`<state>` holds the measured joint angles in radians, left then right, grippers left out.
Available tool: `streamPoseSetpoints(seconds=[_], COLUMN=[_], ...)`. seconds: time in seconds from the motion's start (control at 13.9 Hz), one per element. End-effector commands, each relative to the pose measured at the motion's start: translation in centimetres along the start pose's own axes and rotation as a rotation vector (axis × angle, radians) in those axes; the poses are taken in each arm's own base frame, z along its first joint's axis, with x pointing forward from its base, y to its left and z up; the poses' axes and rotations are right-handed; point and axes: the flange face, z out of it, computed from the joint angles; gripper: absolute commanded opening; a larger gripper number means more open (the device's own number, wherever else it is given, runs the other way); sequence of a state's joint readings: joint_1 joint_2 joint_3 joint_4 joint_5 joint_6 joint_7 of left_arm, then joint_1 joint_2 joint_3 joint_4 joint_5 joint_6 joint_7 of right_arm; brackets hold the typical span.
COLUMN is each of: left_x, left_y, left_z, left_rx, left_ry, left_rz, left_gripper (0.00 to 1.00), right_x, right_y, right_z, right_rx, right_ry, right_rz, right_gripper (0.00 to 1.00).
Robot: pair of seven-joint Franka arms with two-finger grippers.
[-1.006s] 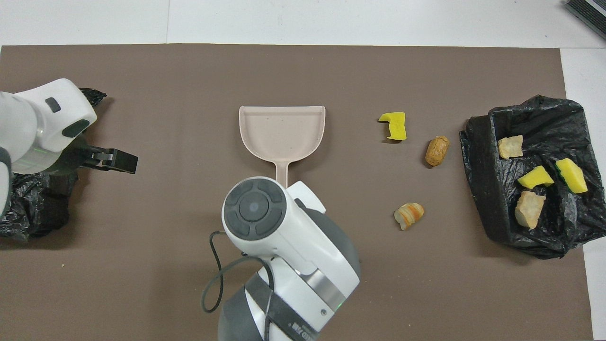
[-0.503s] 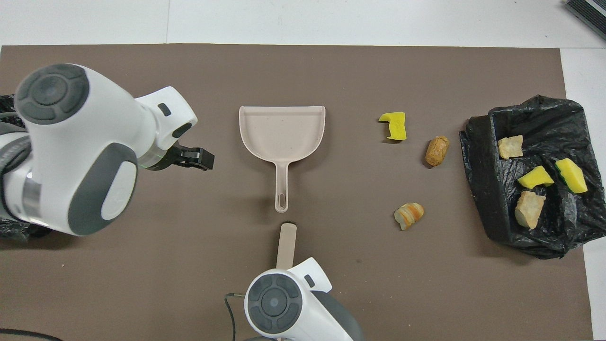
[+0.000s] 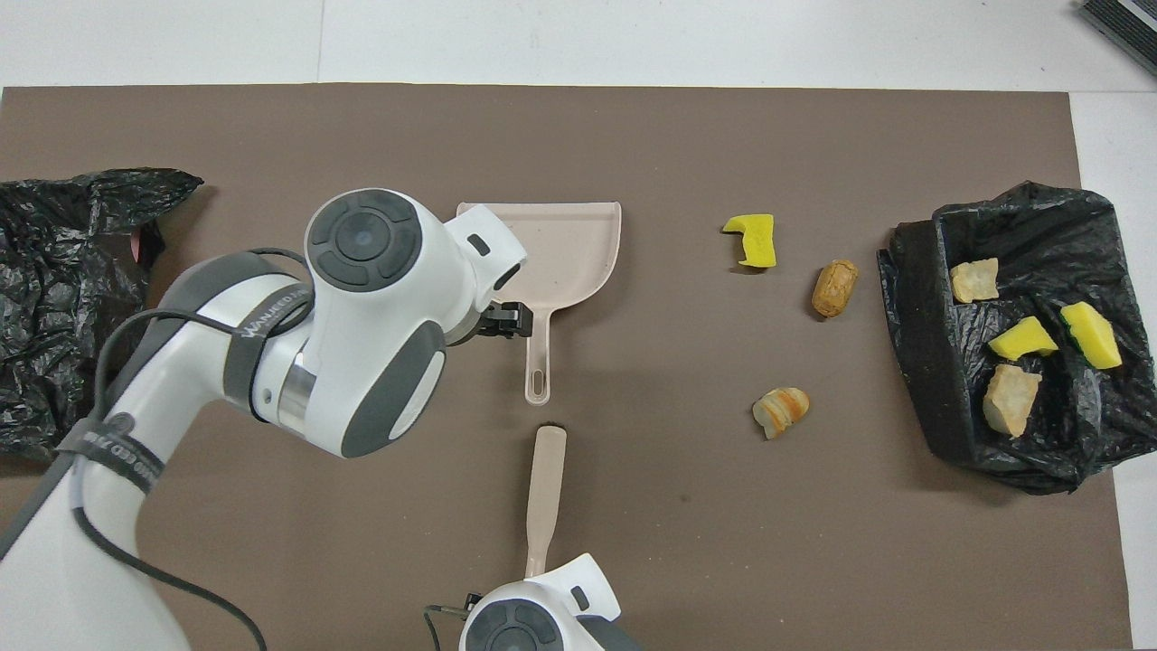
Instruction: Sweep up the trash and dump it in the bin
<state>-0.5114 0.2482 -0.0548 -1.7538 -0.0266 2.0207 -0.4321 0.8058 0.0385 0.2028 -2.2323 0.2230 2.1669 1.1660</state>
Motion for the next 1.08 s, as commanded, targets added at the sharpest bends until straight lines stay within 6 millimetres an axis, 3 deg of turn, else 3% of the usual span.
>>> streamPoseSetpoints(seconds=[0.0,0.14,0.29,0.43,0.5,0.72,0.86,0.93,1.01], left_x=[-0.3,-1.3,-1.6,-2.5,-2.4,-1.9,-2.0,-1.9,-1.8], left_y=[1.5,2.9,3.0,5.1,5.1,4.7,4.8,4.5,4.4], left_z=[2.3,4.4,5.3,7.6,7.4,7.1,7.0,6.9,6.8], left_rx=[0.013,0.008,0.010,0.016,0.015,0.012,0.013,0.012,0.013], left_ry=[0.015,0.021,0.014,-0.005,-0.007,-0.004,-0.005,-0.004,-0.005], left_rz=[-0.034,-0.055,-0.053,-0.058,-0.065,-0.075,-0.075,-0.076,-0.069], left_gripper=[1.00,1.00,1.00,0.98,0.85,0.66,0.16,0.00,0.00], right_x=[0.0,0.0,0.3,0.2,0.1,-1.0,-0.3,0.5,1.0], right_y=[0.9,0.9,1.2,1.4,1.4,1.3,2.9,4.2,5.5], right_z=[-0.1,0.0,0.6,0.8,0.8,0.0,-2.7,-3.7,-4.4], right_rx=[0.028,0.035,0.078,0.082,0.083,0.092,0.084,0.049,0.025], right_ry=[-0.013,-0.020,-0.001,0.003,0.004,0.017,0.016,0.010,0.009], right_rz=[0.037,0.057,0.112,0.114,0.112,0.094,0.105,0.116,0.110], right_gripper=[0.95,0.81,0.57,0.22,0.01,0.00,0.00,0.00,0.00])
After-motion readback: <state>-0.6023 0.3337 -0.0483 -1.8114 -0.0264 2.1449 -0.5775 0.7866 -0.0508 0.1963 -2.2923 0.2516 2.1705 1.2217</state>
